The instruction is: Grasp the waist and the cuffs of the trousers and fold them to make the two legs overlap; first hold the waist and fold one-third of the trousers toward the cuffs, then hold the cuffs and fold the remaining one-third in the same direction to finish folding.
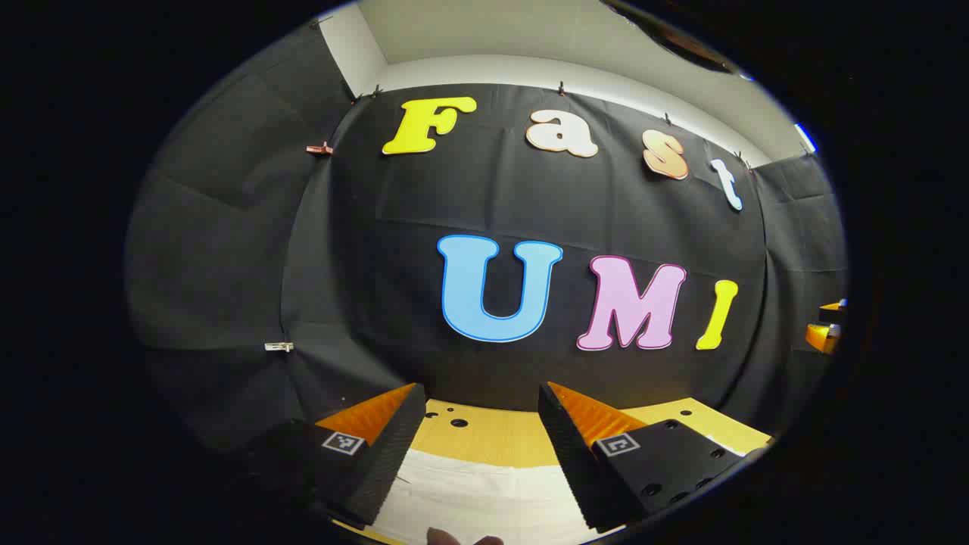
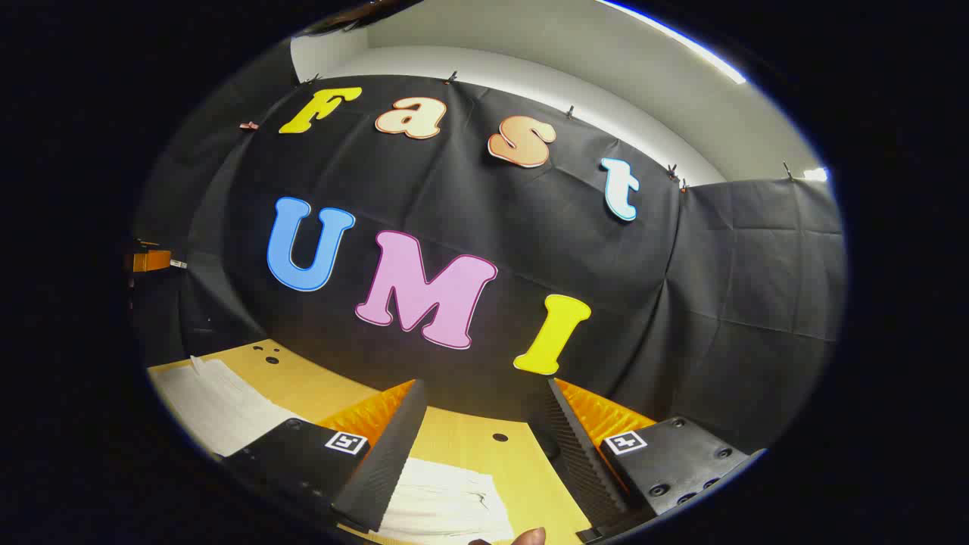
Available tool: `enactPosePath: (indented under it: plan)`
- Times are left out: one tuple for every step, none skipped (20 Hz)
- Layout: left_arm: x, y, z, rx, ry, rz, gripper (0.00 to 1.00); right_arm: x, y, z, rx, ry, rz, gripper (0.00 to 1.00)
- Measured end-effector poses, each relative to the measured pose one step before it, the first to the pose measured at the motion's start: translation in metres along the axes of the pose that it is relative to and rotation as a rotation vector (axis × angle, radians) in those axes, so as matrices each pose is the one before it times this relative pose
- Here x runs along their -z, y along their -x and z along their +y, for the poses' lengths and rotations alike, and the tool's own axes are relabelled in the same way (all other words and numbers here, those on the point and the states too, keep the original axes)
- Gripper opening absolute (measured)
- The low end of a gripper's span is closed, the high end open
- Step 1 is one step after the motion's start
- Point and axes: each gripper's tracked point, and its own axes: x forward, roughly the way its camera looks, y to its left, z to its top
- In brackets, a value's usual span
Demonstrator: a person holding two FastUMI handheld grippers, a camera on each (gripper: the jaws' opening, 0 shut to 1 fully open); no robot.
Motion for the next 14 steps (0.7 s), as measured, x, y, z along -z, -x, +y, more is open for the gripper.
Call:
enactPosePath:
  plan:
    - [0.00177,0.00058,-0.00081,0.00319,-0.00949,-0.00066,0.95,0.00124,0.0007,0.00142,-0.00079,0.00151,0.00152,0.97]
    - [-0.00019,0.00157,-0.0023,0.00163,-0.01445,-0.00211,0.95,0.00155,-0.00011,0.00217,-0.00412,0.00081,0.00243,0.97]
    - [0.00118,-0.00118,-0.00178,0.00464,-0.01574,-0.00041,0.95,0.00012,-0.00108,0.00291,-0.00515,0.00176,0.00167,0.97]
    - [-0.00045,0.00004,-0.00206,0.00422,-0.01331,0.00126,0.95,0.00038,-0.00026,0.00162,-0.00418,0.00365,0.0018,0.97]
    - [0.00122,-0.00005,-0.00144,0.00596,-0.00325,-0.00197,0.95,0.00029,0.00013,0.00029,-0.00267,0.00346,0.00136,0.97]
    - [-0.00222,-0.00034,-0.00328,0.01388,0.0084,-0.00546,0.95,0.0001,-0.00006,0.00098,-0.00406,0.00222,0.00153,0.97]
    - [0.00024,0.0015,-0.0024,0.00852,0.01207,-0.00327,0.95,0.00011,-0.00148,0.00048,-0.00053,0.0011,0.00029,0.97]
    - [0.00026,-0.00043,0.00034,-0.00037,0.0104,0.00231,0.95,-0.00038,0.0009,-0.00067,-0.00127,-0.00025,0.0003,0.97]
    - [0.00372,0.00092,0.00077,-0.00145,0.00626,0.0057,0.95,0.00114,-0.00107,0.0,-0.00017,-0.0002,0.00062,0.97]
    - [0.00132,-0.00044,0.0005,-0.00423,0.00051,0.00711,0.95,0.00034,-0.00022,0.00037,-0.00039,0.00021,0.00194,0.98]
    - [0.00277,0.00049,0.00046,-0.00209,-0.00273,0.00513,0.95,-0.00066,0.00042,0.00022,-0.00069,0.00024,-0.00124,0.98]
    - [0.00022,0.00081,-0.00092,-0.00119,-0.00641,0.00327,0.95,0.00034,0.0008,0.00001,-0.00099,0.00143,0.0011,0.97]
    - [0.00121,0.00051,-0.00026,0.00002,-0.0106,0.00101,0.95,0.00128,0.00027,0.00063,-0.00078,0.00169,0.00196,0.97]
    - [0.00031,0.00004,0.00032,0.00107,-0.0137,0.0001,0.95,0.00174,-0.00147,0.00096,-0.0026,0.00267,0.00414,0.97]
